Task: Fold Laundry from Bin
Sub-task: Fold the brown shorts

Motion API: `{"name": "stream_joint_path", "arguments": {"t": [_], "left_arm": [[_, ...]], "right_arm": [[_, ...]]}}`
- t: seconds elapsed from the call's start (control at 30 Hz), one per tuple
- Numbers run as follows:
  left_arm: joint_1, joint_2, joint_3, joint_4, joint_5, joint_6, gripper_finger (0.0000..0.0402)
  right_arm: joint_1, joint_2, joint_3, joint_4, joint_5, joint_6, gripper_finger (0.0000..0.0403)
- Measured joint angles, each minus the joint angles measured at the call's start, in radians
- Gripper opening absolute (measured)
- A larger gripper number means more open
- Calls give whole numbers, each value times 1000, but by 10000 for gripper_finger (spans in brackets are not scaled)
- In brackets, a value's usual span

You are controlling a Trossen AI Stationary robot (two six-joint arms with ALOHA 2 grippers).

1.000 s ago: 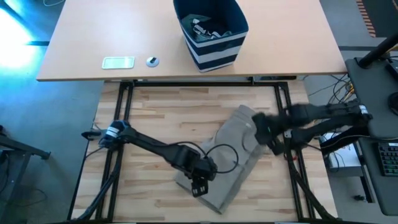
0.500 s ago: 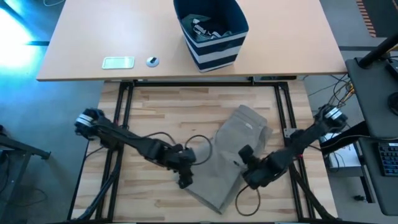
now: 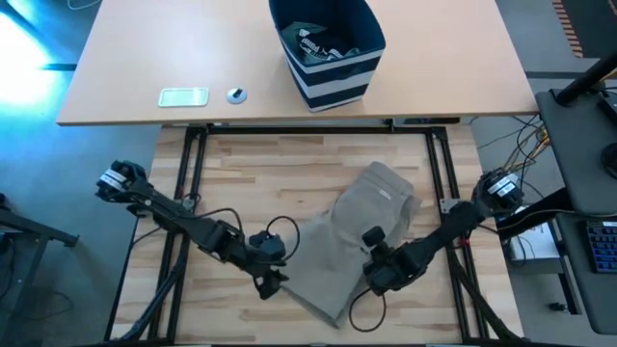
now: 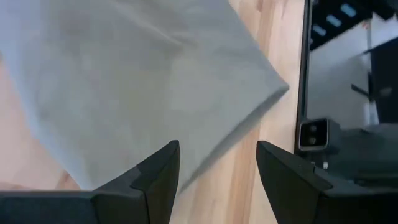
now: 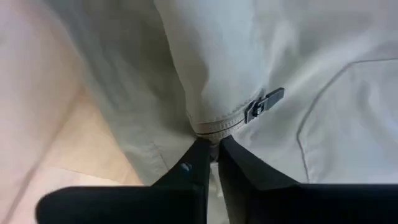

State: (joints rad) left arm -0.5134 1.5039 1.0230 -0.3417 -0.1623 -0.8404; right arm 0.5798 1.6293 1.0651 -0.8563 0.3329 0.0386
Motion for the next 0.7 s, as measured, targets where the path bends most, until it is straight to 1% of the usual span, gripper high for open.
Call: {"name": "stream_joint_path", "arguments": {"t": [0.1, 0.2, 0.3, 0.4, 0.53, 0.6, 0.7], "left_arm": [[-42, 15, -7, -6, 12, -21, 196], [-106, 39, -17, 12, 13, -61, 196], [-157, 91, -31, 1, 2, -79, 196], [-182, 157, -30, 9, -86, -63, 196], [-210, 262, -24, 85, -180, 32, 196], [-224, 310, -24, 125, -209, 44, 196], [-239, 356, -24, 147, -217, 28, 195]], "right_arm": [[-5, -25, 74, -74, 0, 14, 11], [-16, -51, 144, -139, -2, 21, 10], [-33, -66, 176, -172, -59, 37, 10], [-43, -69, 178, -188, -109, 41, 9], [-50, -69, 177, -194, -124, 70, 9], [-54, -70, 193, -223, -124, 95, 9], [-56, -72, 228, -276, -124, 129, 9]]}}
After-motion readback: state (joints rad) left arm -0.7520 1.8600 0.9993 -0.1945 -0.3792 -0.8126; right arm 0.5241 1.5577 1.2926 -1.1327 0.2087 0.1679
